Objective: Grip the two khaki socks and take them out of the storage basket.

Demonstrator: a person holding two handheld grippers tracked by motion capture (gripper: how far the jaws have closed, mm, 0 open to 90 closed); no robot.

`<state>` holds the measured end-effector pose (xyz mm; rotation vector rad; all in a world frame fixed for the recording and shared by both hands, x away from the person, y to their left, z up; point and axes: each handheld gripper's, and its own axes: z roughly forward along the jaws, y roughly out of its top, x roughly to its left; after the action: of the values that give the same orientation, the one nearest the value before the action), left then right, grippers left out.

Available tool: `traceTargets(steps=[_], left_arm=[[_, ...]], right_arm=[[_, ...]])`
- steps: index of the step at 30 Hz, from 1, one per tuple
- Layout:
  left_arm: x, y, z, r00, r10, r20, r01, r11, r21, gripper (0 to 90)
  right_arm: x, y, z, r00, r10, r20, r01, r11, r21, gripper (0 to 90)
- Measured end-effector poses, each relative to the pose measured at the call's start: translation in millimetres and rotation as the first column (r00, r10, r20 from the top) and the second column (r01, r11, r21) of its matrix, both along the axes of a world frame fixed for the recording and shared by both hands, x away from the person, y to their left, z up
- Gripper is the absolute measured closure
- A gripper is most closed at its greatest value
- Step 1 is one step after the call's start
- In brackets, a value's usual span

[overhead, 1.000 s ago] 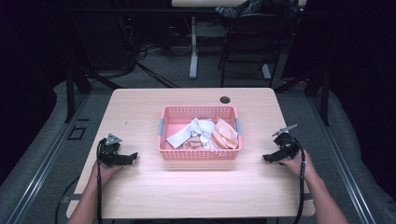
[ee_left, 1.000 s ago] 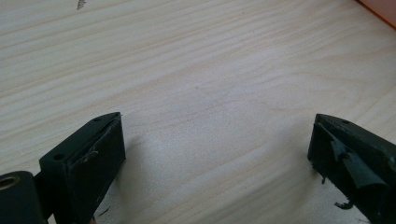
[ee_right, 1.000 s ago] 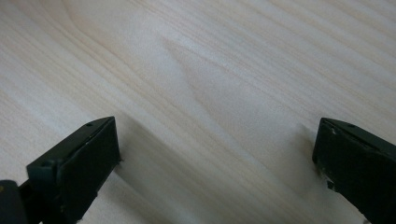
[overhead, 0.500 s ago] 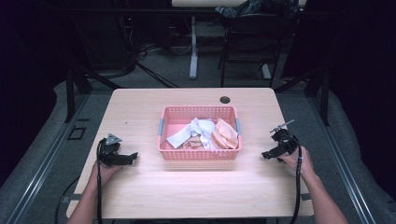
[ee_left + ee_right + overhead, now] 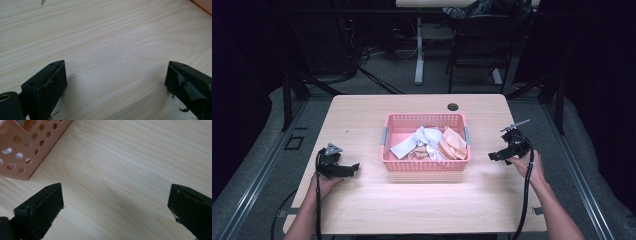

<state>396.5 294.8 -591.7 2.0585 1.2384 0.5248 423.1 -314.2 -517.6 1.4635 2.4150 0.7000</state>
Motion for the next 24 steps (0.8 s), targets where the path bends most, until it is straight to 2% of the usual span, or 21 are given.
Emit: traceTargets(steps=[3,8,11,14,16,18,19,24], left_arm=[[0.0,0.0,0.0,1.0000,0.000,0.000,0.000,1.0000,0.000,3.8],[0.0,0.2,0.1,1.0000,-0.002,-0.001,0.002,1.0000,0.002,3.8],[0.0,0.1,0.1,1.0000,-0.002,-0.001,0.002,1.0000,0.002,3.8],[-0.1,0.1,0.1,1.0000,-0.001,-0.001,0.001,1.0000,0.002,3.8],[-0.1,0.0,0.1,1.0000,0.000,-0.001,0.000,1.0000,0.002,3.8],[-0.3,-0.1,0.1,1.0000,0.002,-0.001,-0.002,1.0000,0.002,3.8],[-0.4,-0.1,0.1,1.0000,0.003,-0.001,-0.003,1.0000,0.002,3.8],[-0.4,-0.2,0.1,1.0000,0.003,-0.001,-0.003,1.0000,0.001,3.8]], right_arm=[[0.2,3.9,4.2,1.0000,0.005,-0.005,-0.005,1.000,-0.009,0.0],[2.0,12.7,13.5,0.9998,0.017,-0.001,-0.017,1.000,0.003,0.0],[1.3,21.2,22.8,0.9992,0.023,0.031,-0.022,0.999,-0.040,0.0],[0.6,27.3,32.7,0.9983,0.028,0.051,-0.028,1.000,-0.010,0.0],[0.8,28.7,36.3,0.9981,0.030,0.054,-0.029,1.000,-0.009,0.0],[1.2,34.0,45.4,0.9966,0.027,0.078,-0.027,1.000,0.007,0.0],[2.0,34.8,48.3,0.9963,0.030,0.081,-0.029,1.000,-0.003,0.0],[6.6,42.5,56.6,0.9941,0.037,0.102,-0.039,0.999,0.017,0.0]])
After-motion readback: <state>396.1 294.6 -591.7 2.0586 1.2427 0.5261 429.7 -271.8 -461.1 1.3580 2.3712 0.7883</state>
